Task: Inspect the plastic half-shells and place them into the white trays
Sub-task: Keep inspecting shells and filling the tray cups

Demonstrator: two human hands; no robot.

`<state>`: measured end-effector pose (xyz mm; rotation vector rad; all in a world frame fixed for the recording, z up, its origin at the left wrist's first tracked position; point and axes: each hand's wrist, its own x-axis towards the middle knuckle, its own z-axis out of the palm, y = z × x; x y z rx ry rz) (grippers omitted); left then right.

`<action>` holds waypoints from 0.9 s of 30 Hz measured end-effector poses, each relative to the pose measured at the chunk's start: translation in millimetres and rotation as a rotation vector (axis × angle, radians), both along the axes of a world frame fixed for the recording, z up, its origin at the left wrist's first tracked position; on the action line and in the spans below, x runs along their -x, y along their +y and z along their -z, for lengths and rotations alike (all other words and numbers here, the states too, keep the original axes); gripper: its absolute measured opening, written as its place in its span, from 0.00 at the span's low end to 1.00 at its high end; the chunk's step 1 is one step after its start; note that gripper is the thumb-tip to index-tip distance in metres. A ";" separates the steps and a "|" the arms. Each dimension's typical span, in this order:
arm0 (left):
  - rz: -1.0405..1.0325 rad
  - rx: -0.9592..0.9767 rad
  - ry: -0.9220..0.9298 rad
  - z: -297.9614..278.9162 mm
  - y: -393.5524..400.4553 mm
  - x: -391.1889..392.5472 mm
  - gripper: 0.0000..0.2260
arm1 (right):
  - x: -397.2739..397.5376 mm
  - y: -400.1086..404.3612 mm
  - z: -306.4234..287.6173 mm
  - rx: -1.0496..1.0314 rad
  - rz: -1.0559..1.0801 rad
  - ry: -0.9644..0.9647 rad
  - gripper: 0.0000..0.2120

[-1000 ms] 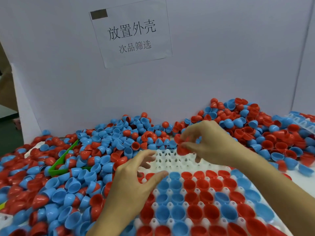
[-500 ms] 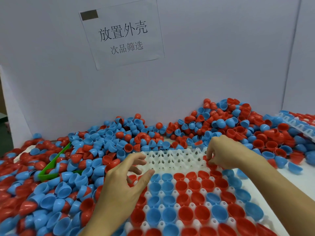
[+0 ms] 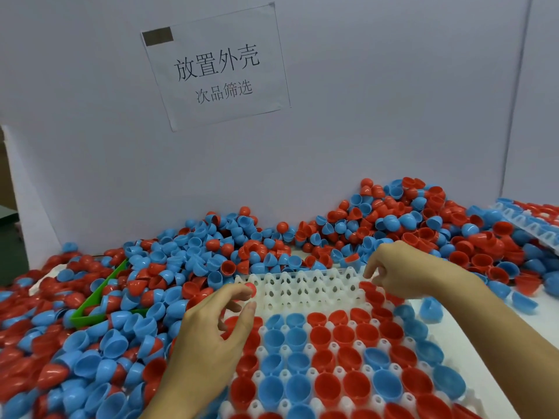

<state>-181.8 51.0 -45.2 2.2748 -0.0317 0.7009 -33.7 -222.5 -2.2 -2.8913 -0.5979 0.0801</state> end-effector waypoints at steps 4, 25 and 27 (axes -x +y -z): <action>-0.052 -0.018 0.000 1.8 5.9 -2.3 0.08 | 17.2 -8.8 -38.9 -0.156 -0.103 -0.065 0.13; 0.297 -0.221 0.421 -46.8 -129.6 -245.7 0.48 | 15.3 -80.5 -88.0 -0.645 0.032 -0.320 0.12; 0.299 -0.247 0.486 -44.2 -155.5 -265.2 0.53 | 1.0 -82.0 -72.5 -0.645 0.125 -0.381 0.15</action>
